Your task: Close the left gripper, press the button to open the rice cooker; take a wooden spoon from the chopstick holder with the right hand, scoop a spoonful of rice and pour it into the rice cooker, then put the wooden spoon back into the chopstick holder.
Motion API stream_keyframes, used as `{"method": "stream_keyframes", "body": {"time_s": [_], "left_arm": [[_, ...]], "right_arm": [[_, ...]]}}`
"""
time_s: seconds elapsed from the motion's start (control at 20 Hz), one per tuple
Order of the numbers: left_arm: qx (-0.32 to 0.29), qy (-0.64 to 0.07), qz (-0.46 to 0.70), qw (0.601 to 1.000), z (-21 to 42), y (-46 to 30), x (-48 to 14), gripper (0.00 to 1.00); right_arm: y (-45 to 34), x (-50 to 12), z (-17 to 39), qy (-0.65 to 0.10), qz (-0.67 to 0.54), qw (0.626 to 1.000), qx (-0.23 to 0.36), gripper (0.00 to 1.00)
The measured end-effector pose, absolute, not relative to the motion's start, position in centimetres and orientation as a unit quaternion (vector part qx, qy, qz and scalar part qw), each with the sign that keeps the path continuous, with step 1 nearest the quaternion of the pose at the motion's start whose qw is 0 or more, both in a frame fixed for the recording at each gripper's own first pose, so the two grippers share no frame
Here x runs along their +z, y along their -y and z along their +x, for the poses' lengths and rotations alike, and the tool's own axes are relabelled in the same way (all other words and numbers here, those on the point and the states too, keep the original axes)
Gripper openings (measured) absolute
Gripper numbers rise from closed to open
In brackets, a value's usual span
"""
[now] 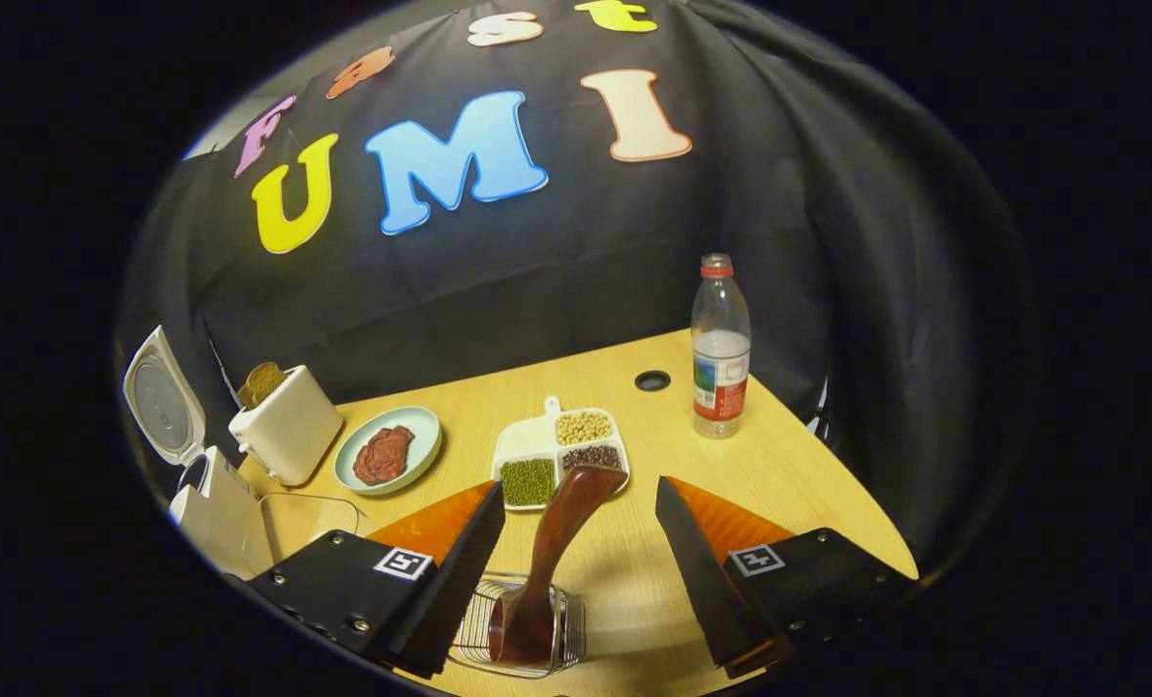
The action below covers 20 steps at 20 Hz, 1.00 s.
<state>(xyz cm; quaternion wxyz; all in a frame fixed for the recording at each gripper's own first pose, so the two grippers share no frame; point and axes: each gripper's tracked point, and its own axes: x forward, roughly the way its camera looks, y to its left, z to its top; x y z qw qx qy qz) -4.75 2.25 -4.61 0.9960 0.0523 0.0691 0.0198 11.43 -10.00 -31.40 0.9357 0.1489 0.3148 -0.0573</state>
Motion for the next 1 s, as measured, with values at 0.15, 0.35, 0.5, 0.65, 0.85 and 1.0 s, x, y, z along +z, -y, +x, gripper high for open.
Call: {"method": "stream_keyframes", "body": {"time_s": [0.15,0.35,0.5,0.65,0.85,1.0], "left_arm": [[0.018,-0.075,0.053,0.996,-5.0,-1.9,-4.9,0.96],[0.011,-0.079,0.059,0.995,-5.0,-1.4,-5.4,0.96],[0.003,-0.085,0.062,0.994,-4.9,-1.1,-6.1,0.92],[-0.003,-0.084,0.056,0.995,-4.5,-1.0,-6.3,0.97],[-0.016,-0.082,0.041,0.996,-3.7,-0.8,-6.2,0.91],[-0.029,-0.078,0.029,0.996,-3.4,-0.6,-6.5,0.98]], "right_arm": [[9.6,-32.9,11.6,-0.34,0.179,0.922,-0.05,0.91],[8.0,-32.9,12.1,-0.353,0.246,0.902,-0.034,0.4],[6.5,-31.9,11.9,-0.348,0.263,0.9,-0.009,0.21],[6.6,-30.7,11.3,-0.338,0.245,0.909,-0.01,0.12],[6.4,-27.3,10.9,-0.311,0.219,0.925,-0.009,0.12],[6.3,-24.2,10.8,-0.283,0.198,0.939,-0.007,0.12]]}}
